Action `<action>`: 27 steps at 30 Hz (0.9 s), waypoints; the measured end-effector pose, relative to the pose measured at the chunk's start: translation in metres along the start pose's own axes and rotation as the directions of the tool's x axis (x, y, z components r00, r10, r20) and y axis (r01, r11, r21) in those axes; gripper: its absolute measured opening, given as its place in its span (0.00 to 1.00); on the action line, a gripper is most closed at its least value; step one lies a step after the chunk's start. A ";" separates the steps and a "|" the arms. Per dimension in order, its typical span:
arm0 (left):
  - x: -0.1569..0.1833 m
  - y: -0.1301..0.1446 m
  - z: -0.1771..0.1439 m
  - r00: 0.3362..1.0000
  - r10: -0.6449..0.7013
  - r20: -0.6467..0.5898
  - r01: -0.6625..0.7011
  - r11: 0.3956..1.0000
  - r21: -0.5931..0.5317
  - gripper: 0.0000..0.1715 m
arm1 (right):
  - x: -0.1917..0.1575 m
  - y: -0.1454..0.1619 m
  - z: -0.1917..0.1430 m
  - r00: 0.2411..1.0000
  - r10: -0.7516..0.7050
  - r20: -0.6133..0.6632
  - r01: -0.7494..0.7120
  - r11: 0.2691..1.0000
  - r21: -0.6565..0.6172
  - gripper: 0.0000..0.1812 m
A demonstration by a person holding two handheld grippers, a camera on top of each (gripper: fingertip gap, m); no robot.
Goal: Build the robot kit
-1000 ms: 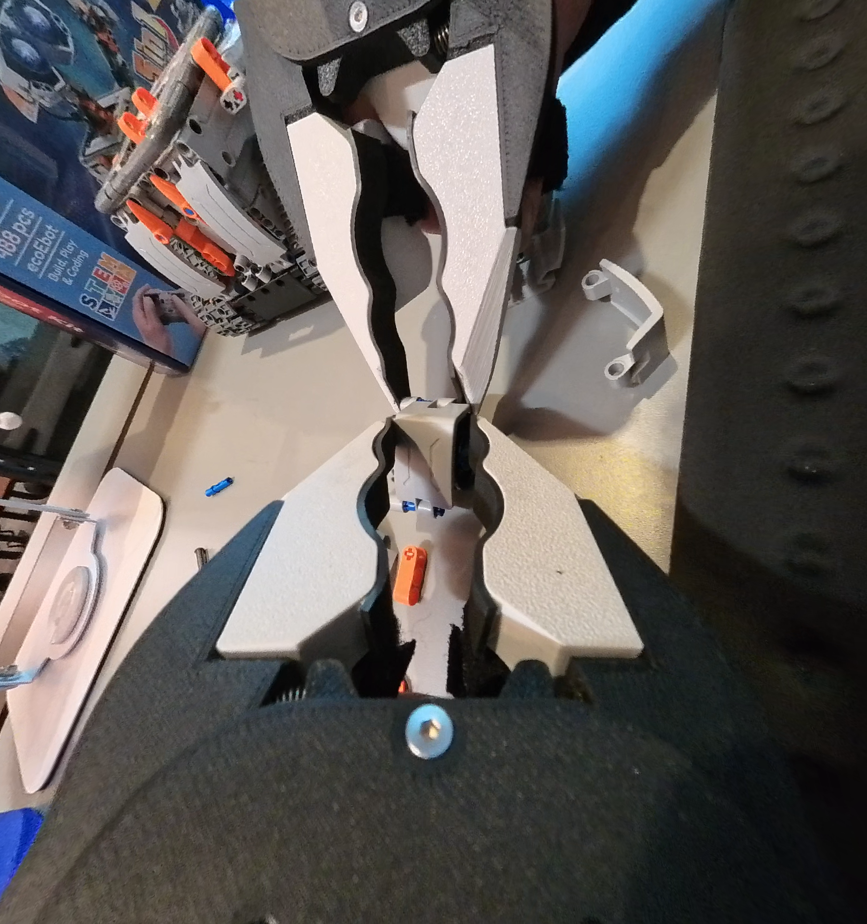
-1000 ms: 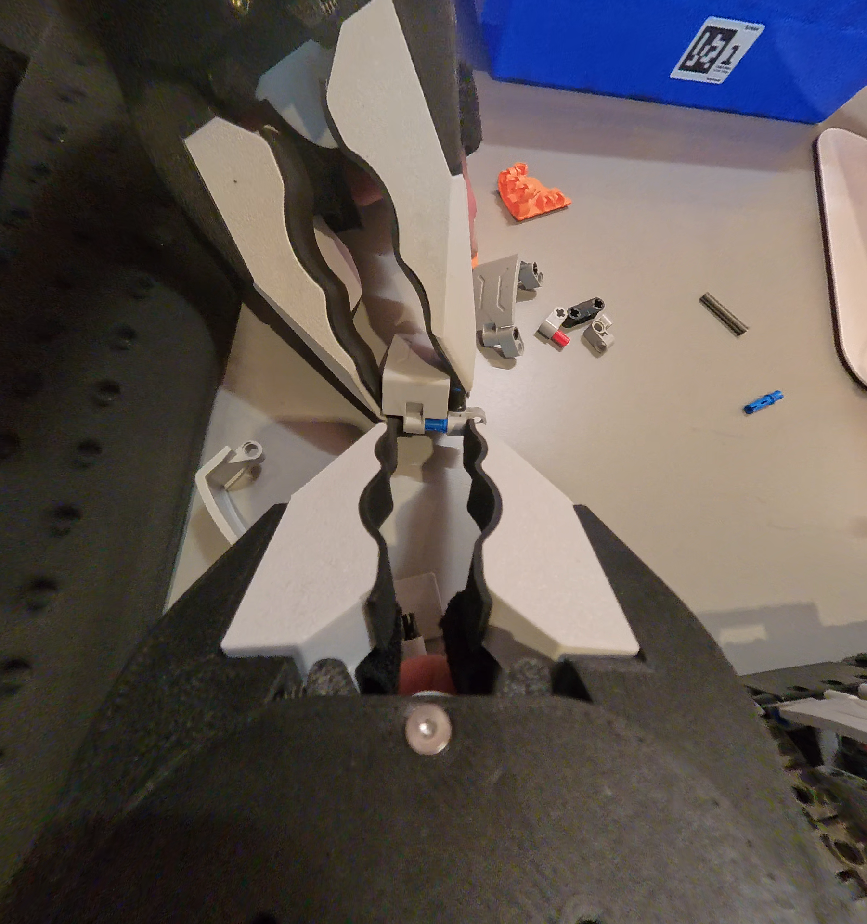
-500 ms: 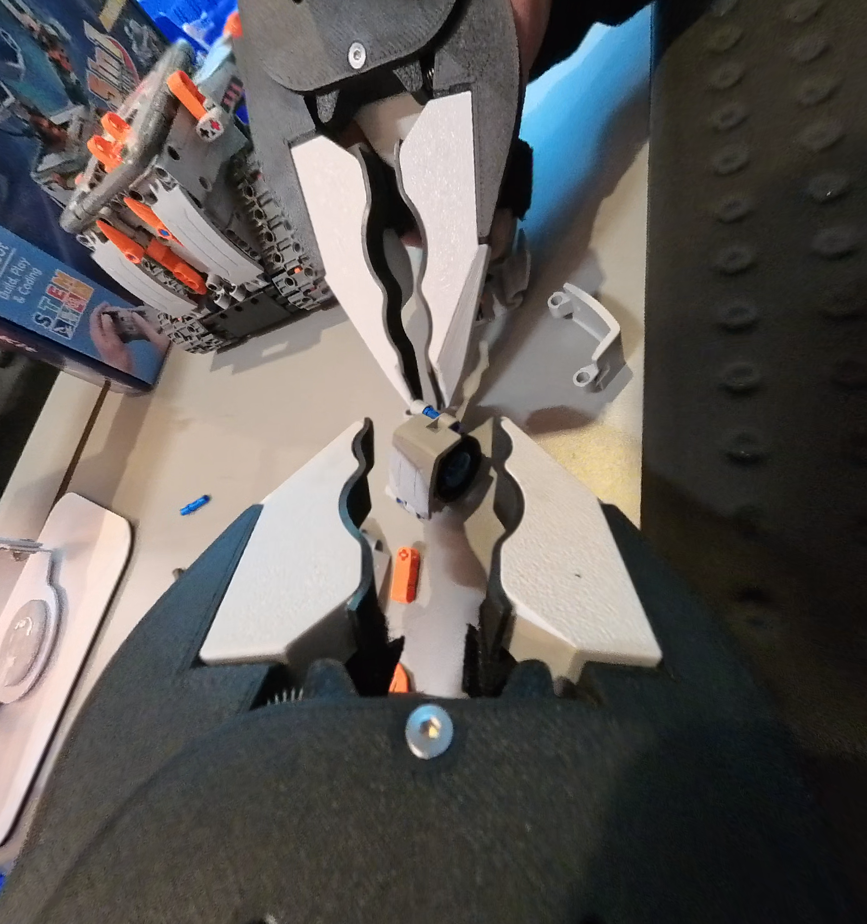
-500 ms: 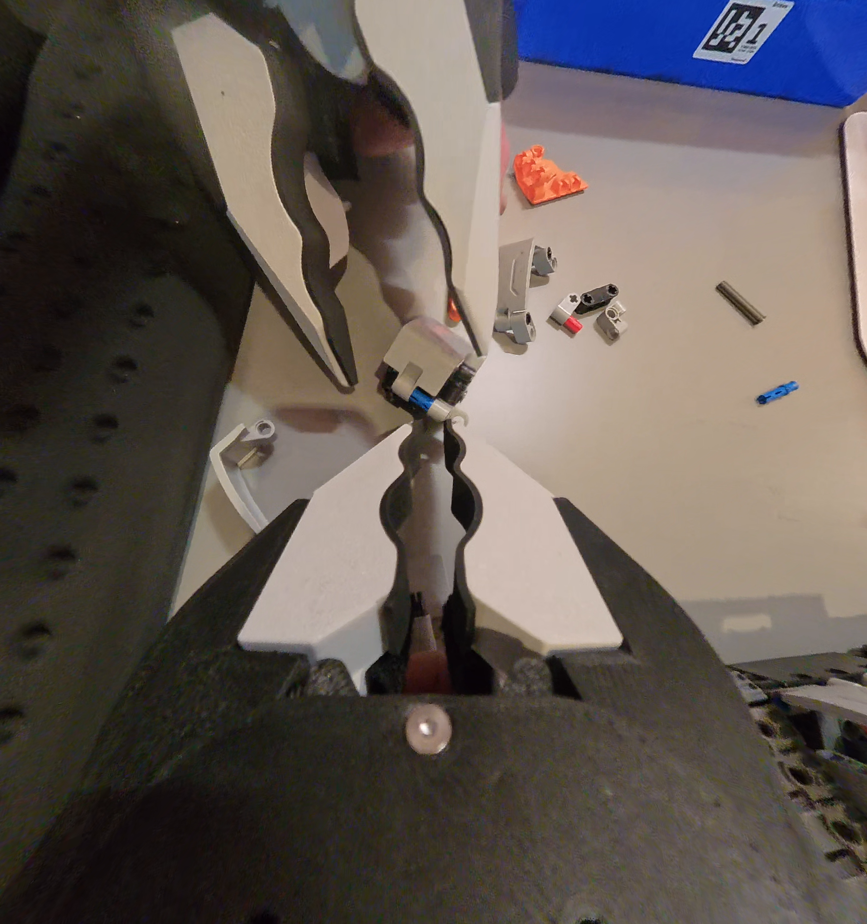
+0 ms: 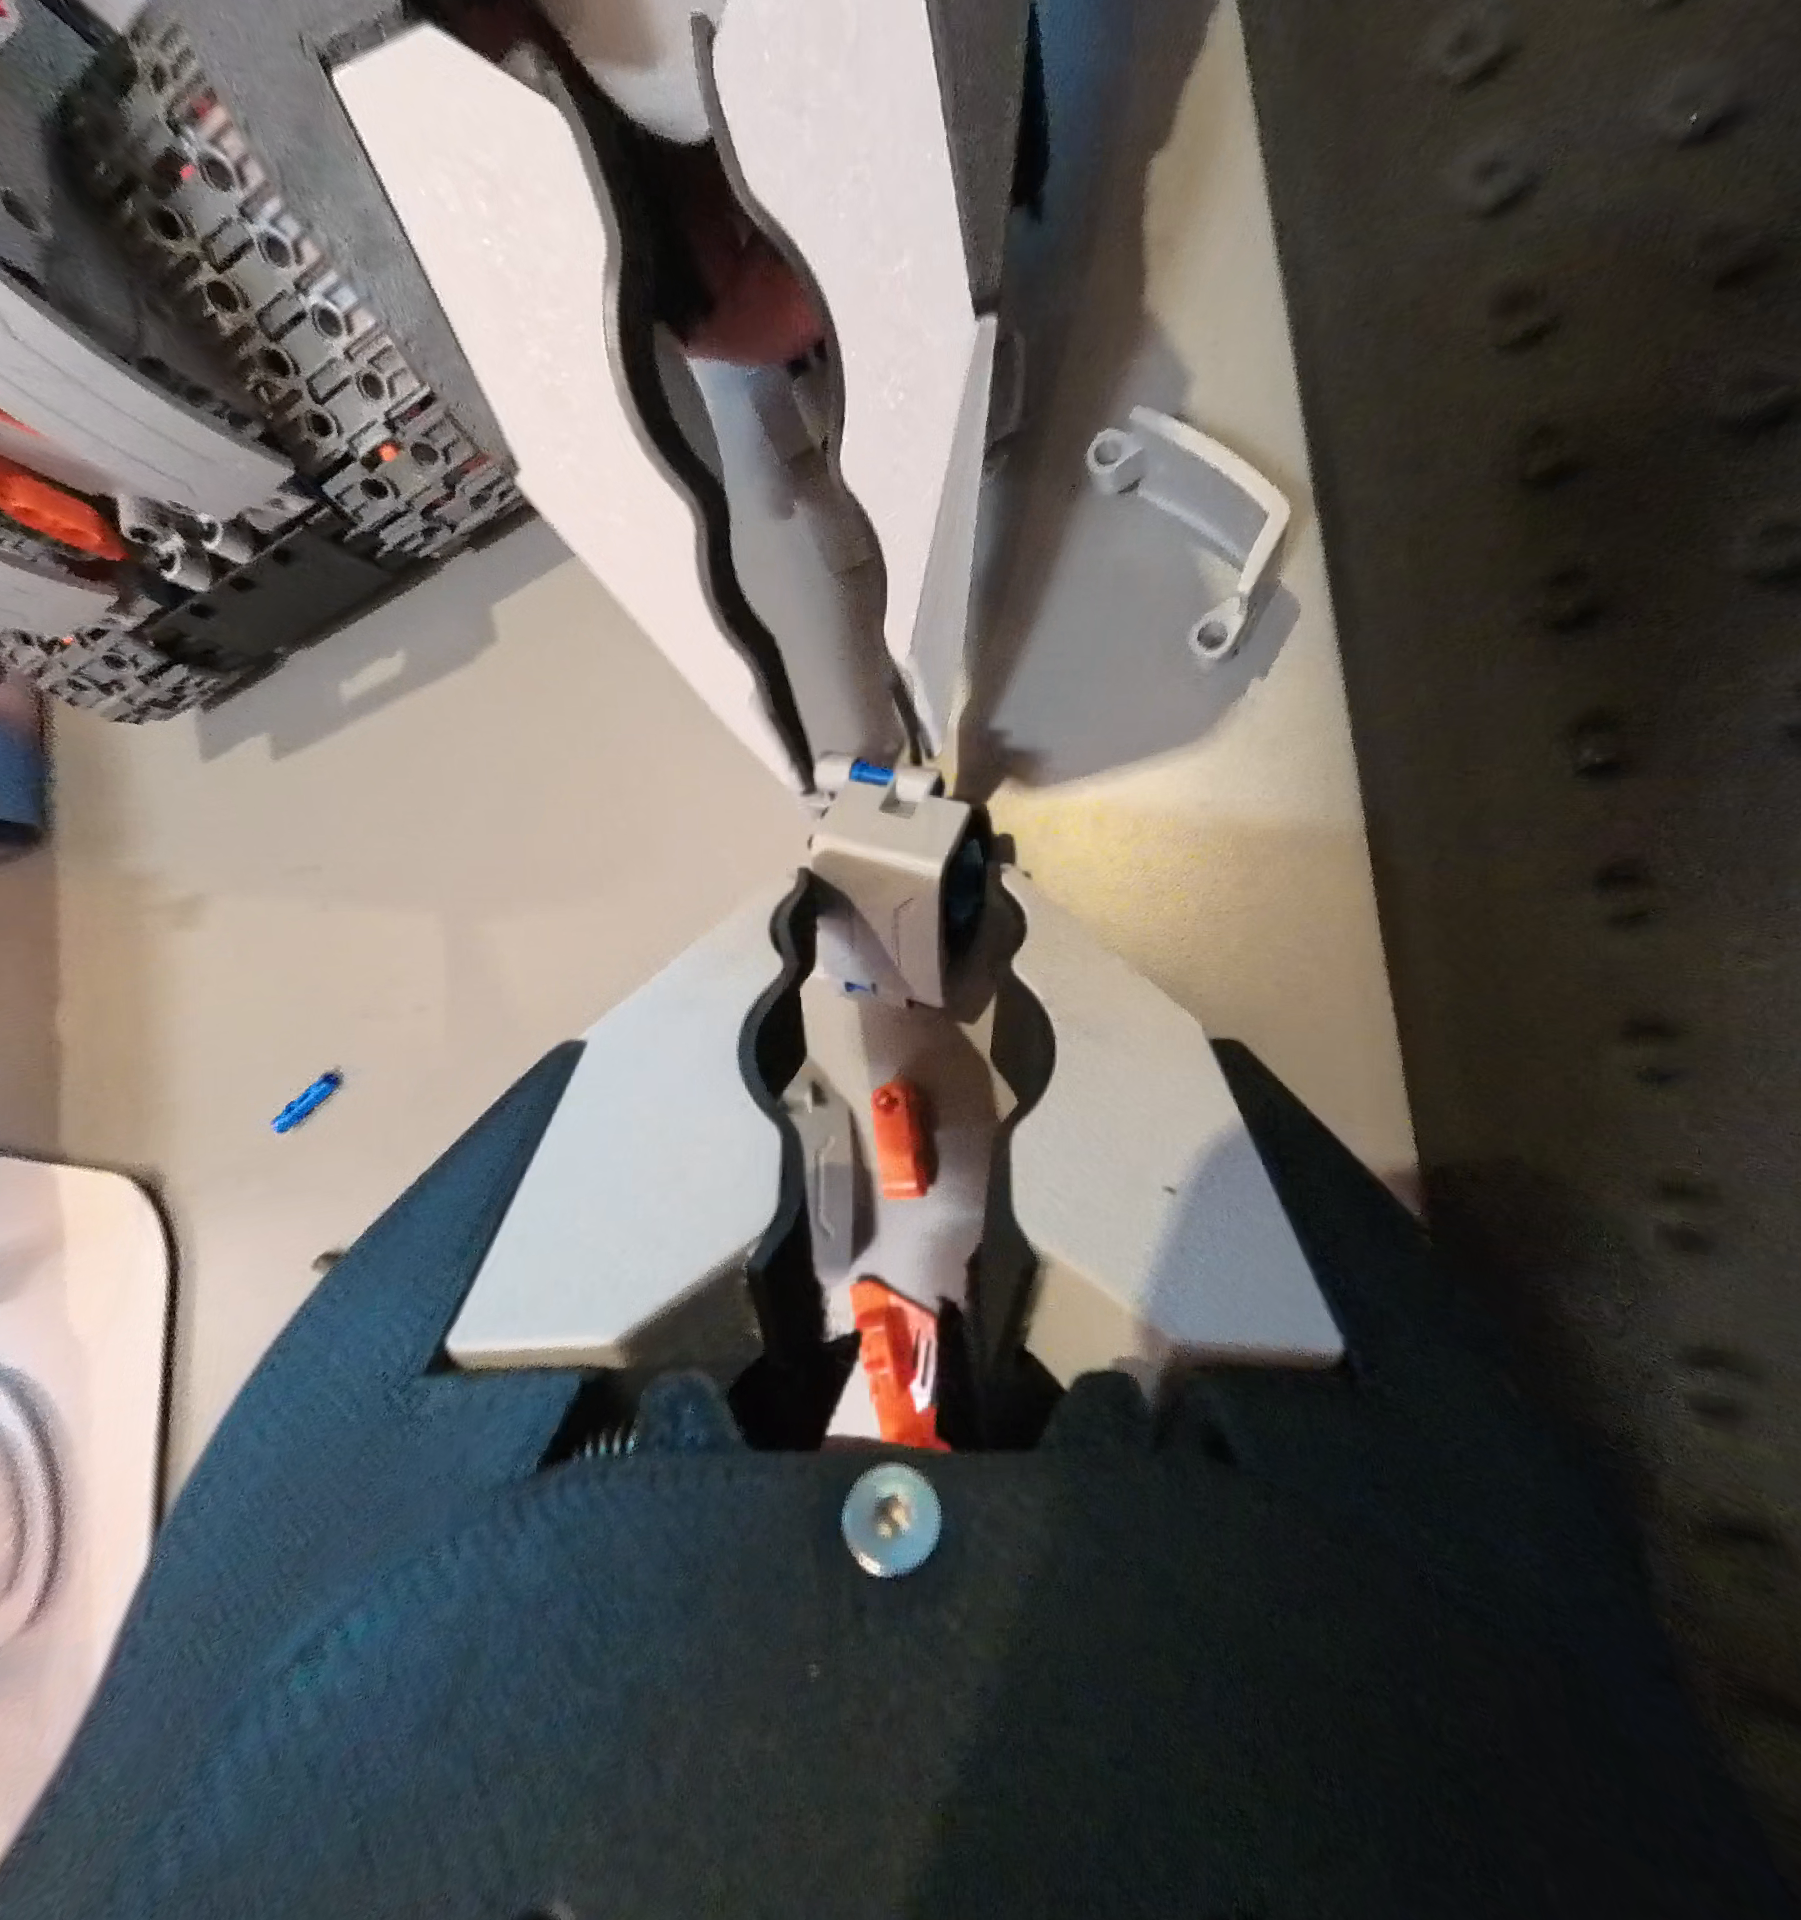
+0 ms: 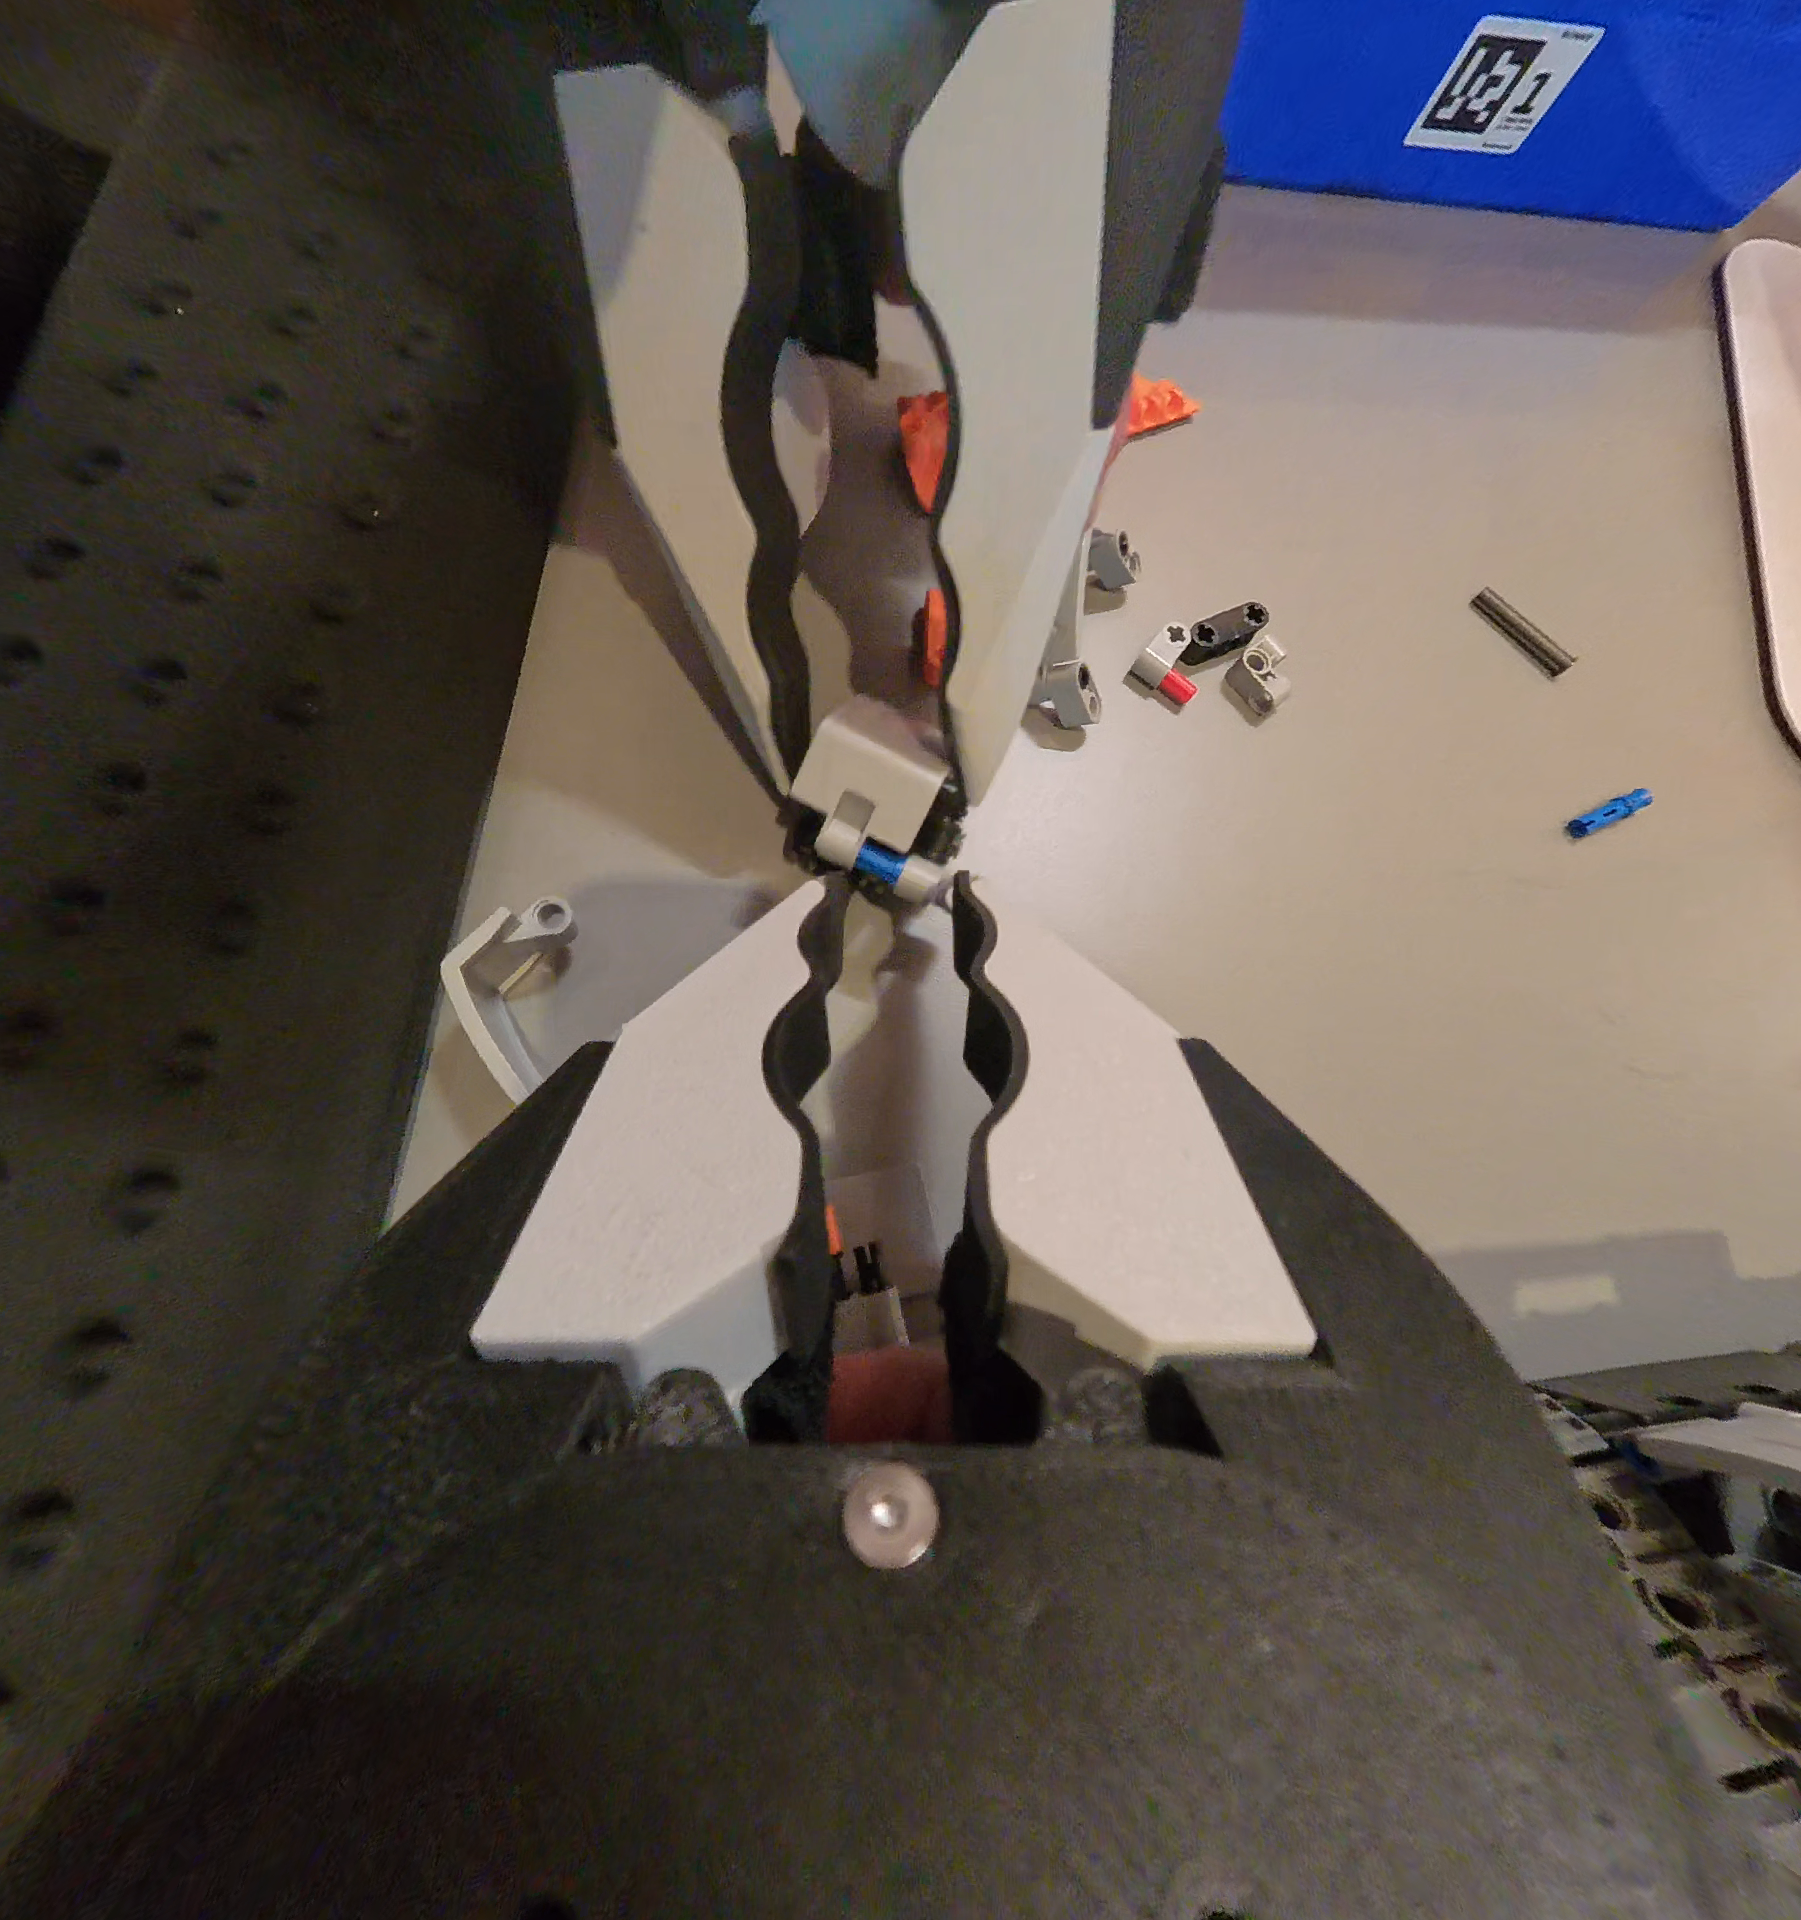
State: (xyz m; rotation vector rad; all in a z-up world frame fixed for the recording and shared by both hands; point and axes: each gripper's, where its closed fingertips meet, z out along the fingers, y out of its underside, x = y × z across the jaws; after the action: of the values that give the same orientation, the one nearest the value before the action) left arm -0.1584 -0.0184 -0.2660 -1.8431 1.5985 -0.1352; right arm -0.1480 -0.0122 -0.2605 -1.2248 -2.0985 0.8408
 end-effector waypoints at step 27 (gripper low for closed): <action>-0.015 -0.001 0.002 0.913 -0.074 0.402 0.038 0.995 0.097 0.16 | 0.014 -0.008 -0.002 0.997 0.027 -0.069 -0.021 0.996 0.083 0.11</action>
State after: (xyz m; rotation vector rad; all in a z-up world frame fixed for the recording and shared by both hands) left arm -0.1601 -0.0039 -0.2611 -1.7142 1.2315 0.1440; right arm -0.1572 -0.0025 -0.2513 -1.2204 -1.9780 0.8737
